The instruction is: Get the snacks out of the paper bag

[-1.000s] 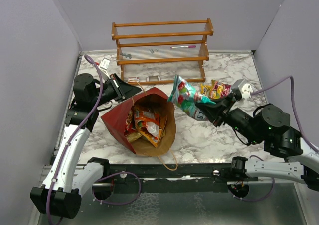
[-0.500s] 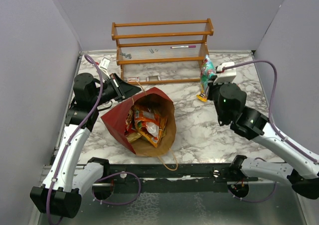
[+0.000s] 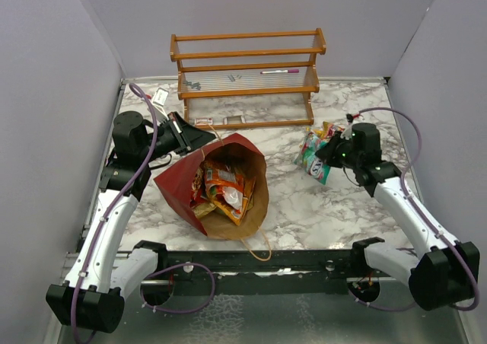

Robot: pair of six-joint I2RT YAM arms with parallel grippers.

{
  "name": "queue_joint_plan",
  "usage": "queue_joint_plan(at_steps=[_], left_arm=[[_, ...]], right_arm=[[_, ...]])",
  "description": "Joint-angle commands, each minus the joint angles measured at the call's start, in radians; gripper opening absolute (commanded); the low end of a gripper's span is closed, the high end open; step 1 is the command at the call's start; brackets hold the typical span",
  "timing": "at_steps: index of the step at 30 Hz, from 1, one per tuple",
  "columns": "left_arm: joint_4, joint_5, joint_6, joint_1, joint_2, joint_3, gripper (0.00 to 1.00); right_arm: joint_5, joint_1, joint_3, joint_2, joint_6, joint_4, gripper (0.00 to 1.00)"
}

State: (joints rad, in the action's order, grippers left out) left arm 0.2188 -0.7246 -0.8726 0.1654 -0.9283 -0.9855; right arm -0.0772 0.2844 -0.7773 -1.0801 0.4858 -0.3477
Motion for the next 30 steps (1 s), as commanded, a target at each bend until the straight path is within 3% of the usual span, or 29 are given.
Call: queue_joint_plan(at_steps=[1, 6, 9, 12, 16, 20, 24, 30], left_arm=[[-0.004, 0.01, 0.014, -0.003, 0.01, -0.017, 0.0], [-0.015, 0.007, 0.008, -0.003, 0.017, -0.009, 0.0], [-0.019, 0.002, 0.003, -0.002, 0.014, -0.01, 0.0], [-0.013, 0.005, 0.001, -0.003, 0.015, -0.013, 0.0], [-0.015, 0.01, -0.008, -0.003, 0.015, -0.012, 0.0], [-0.018, 0.016, -0.016, -0.003, 0.016, -0.011, 0.0], [-0.015, 0.017, -0.016, -0.003, 0.015, -0.01, 0.0], [-0.008, 0.02, -0.015, -0.003, 0.011, -0.009, 0.0]], right_arm=[[-0.337, -0.161, 0.02, 0.056, 0.077, 0.132, 0.01], [-0.479, -0.205, 0.067, 0.043, 0.134, 0.193, 0.01], [-0.637, -0.203, 0.13, 0.004, 0.241, 0.353, 0.01], [-0.687, -0.19, 0.177, -0.055, 0.382, 0.501, 0.01], [-0.628, -0.133, 0.204, -0.123, 0.527, 0.67, 0.01], [-0.467, -0.082, 0.209, -0.189, 0.625, 0.693, 0.02], [-0.405, -0.063, 0.251, -0.314, 0.747, 0.794, 0.01], [-0.288, -0.04, 0.264, -0.501, 0.794, 0.889, 0.01]])
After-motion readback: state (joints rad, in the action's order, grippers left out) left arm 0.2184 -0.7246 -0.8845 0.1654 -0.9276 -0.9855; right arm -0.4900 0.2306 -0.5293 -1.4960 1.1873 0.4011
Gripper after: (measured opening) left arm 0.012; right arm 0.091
